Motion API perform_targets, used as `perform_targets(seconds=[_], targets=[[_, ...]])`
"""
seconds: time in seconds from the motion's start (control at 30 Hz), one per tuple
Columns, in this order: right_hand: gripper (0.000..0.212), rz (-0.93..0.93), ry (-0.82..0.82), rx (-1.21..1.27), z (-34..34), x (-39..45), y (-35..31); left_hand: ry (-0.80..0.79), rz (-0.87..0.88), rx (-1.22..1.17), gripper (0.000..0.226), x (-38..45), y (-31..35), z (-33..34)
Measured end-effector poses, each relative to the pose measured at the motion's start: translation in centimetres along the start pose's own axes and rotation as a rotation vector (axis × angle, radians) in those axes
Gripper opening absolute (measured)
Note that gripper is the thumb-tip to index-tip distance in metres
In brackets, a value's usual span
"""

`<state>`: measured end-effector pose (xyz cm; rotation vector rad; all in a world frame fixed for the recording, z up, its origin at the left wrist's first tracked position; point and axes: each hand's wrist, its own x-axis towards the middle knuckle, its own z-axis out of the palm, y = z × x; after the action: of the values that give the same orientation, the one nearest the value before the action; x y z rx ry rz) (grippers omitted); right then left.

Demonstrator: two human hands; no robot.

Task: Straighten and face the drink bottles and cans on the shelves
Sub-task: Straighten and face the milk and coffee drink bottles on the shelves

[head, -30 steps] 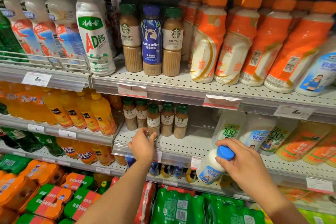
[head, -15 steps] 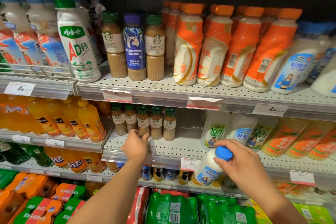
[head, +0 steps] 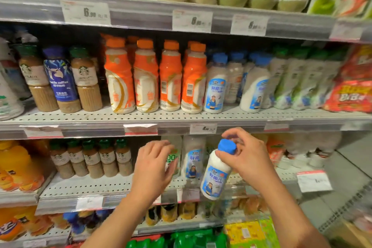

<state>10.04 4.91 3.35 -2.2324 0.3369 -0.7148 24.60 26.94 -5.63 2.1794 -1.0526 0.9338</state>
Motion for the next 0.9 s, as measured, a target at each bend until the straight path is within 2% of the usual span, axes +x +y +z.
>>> perform_targets(seconds=[0.13, 0.23, 0.33, 0.47, 0.63, 0.8, 0.9], targets=[[0.038, -0.096, 0.117, 0.1, -4.9, 2.3, -1.0, 0.053, 0.031, 0.106, 0.05, 4.2, 3.3, -0.3], [0.034, -0.172, 0.188, 0.118, -8.1, 4.4, -2.1, -0.014, -0.042, 0.199, 0.06, 6.1, 4.5, -0.1], [0.029, -0.241, 0.258, 0.089, -10.7, 6.7, -3.5, -0.021, -0.073, 0.254, 0.053, 7.0, 4.8, 0.3], [0.031, -0.291, 0.33, 0.045, -12.4, 9.6, -5.3, 0.071, -0.072, 0.23, 0.035, 8.1, 4.2, 0.6], [0.029, -0.33, 0.323, -0.099, -11.8, 13.3, -5.5, 0.062, -0.133, 0.254, 0.029, 8.8, 4.6, 0.8], [0.02, -0.331, 0.212, -0.178, -9.4, 15.5, -4.3, 0.055, -0.171, 0.262, 0.03, 9.1, 5.2, 0.4], [0.042, -0.301, 0.166, -0.253, -9.2, 15.5, -3.3, 0.06, -0.173, 0.24, 0.033, 9.2, 5.4, 0.2]])
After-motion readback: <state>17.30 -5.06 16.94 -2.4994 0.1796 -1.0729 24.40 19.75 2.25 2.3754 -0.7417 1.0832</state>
